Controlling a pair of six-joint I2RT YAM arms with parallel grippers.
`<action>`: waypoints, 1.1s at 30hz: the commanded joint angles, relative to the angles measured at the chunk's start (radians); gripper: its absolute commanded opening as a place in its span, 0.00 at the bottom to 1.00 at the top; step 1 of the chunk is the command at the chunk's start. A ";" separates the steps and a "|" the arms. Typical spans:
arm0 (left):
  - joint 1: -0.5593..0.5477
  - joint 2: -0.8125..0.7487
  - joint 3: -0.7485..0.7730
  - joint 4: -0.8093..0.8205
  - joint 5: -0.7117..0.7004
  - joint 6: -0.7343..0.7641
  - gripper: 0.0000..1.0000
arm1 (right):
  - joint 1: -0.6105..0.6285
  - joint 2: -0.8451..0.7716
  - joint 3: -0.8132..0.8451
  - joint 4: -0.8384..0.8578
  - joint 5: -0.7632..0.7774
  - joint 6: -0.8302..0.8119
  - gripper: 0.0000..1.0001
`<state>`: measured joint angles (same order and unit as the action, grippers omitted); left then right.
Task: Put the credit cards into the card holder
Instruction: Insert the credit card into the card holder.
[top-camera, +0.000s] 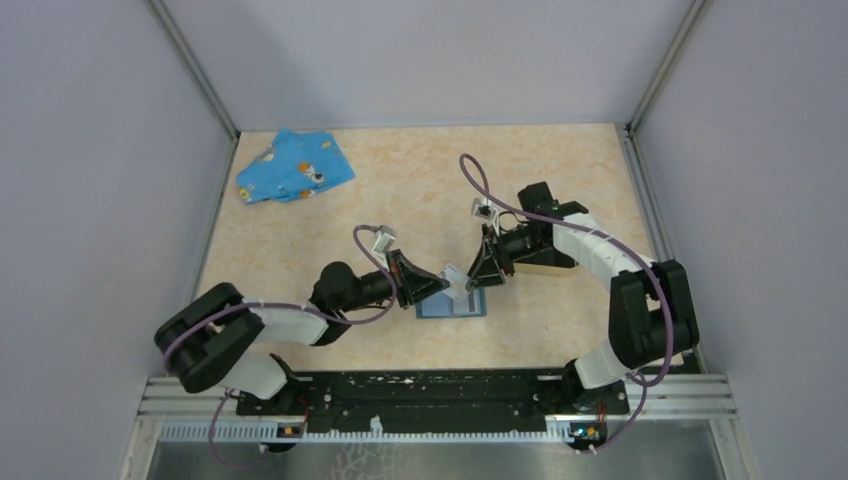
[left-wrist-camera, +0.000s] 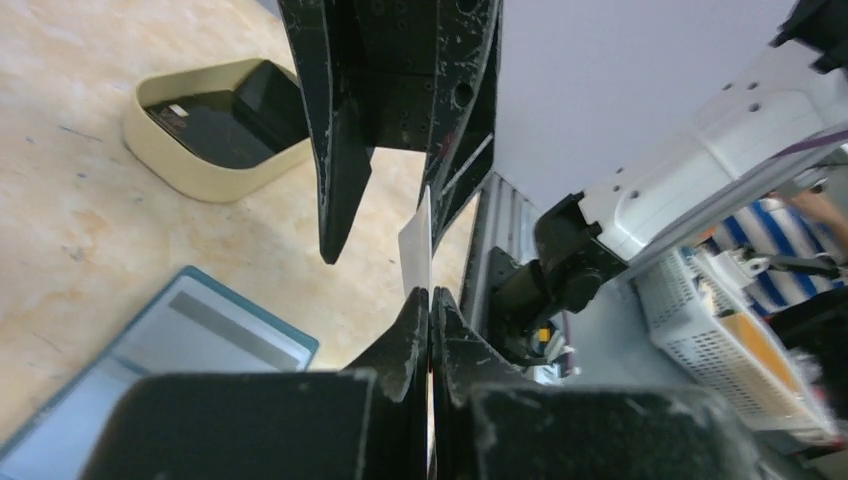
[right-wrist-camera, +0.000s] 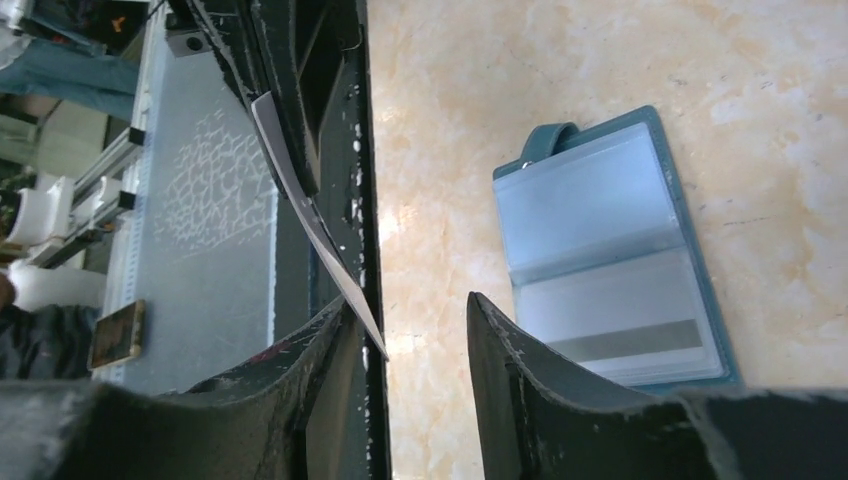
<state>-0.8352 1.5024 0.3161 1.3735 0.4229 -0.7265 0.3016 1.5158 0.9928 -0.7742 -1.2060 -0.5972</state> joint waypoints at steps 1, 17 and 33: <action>0.002 -0.162 0.112 -0.479 0.111 0.198 0.00 | 0.010 -0.072 0.052 0.004 0.108 -0.076 0.45; 0.122 -0.209 0.204 -0.908 0.229 0.277 0.00 | 0.010 -0.373 -0.215 0.136 0.190 -0.543 0.86; 0.274 0.016 0.214 -0.767 0.534 0.195 0.00 | 0.036 -0.279 -0.234 0.150 0.320 -0.592 0.84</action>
<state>-0.5728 1.4681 0.4969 0.5533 0.8616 -0.5240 0.3229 1.2289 0.7643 -0.6605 -0.9073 -1.1450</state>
